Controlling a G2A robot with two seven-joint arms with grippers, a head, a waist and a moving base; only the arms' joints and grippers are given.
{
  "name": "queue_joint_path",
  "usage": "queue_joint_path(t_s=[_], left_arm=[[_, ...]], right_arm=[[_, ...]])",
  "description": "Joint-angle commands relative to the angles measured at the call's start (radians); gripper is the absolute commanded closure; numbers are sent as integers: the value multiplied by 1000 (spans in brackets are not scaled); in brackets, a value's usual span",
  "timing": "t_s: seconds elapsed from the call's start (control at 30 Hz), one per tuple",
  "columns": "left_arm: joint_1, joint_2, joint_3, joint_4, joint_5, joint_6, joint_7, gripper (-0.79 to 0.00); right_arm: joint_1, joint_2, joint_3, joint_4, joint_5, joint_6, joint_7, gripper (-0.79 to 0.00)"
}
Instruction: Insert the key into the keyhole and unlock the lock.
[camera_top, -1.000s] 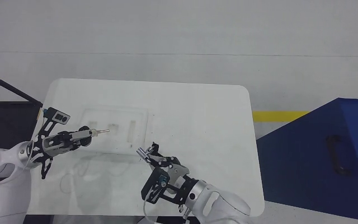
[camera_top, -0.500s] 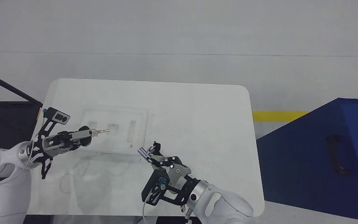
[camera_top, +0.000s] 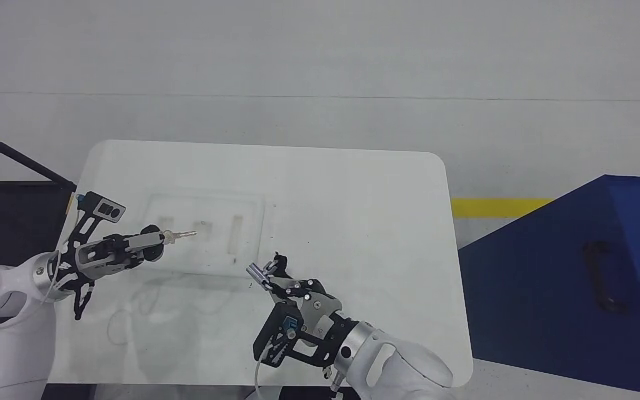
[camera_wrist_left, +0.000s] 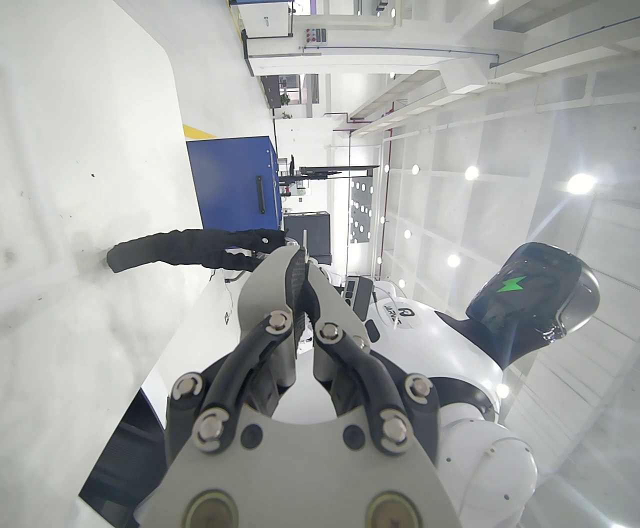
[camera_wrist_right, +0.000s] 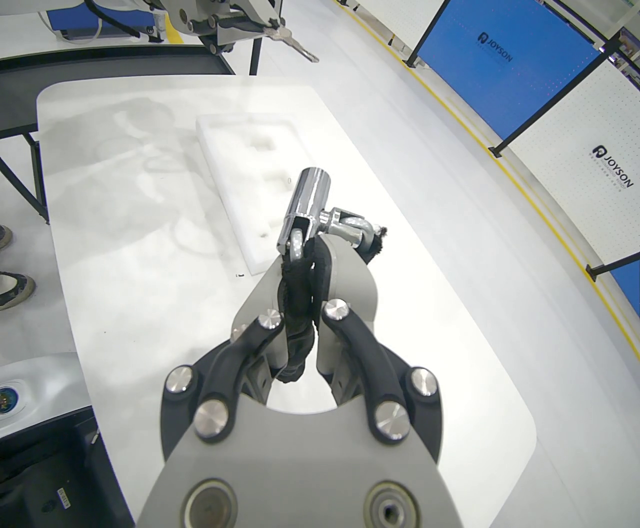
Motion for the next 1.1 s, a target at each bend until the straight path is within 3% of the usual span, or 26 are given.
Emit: queue_joint_path(t_s=[0.0,0.13,0.23,0.4,0.53,0.7,1.07], left_arm=[[0,0,0,0,0,0,0,0],[0,0,0,0,0,0,0,0],[0,0,0,0,0,0,0,0],[0,0,0,0,0,0,0,0],[0,0,0,0,0,0,0,0],[0,0,0,0,0,0,0,0],[0,0,0,0,0,0,0,0]], right_arm=[[0,0,0,0,0,0,0,0],[1,0,0,3,4,-3,-9,0],[35,3,45,34,111,-89,-21,0],[183,18,186,131,410,-430,16,0],[303,28,243,252,700,-611,79,0],[443,50,178,318,954,-611,178,0],[422,50,173,341,986,-586,142,0]])
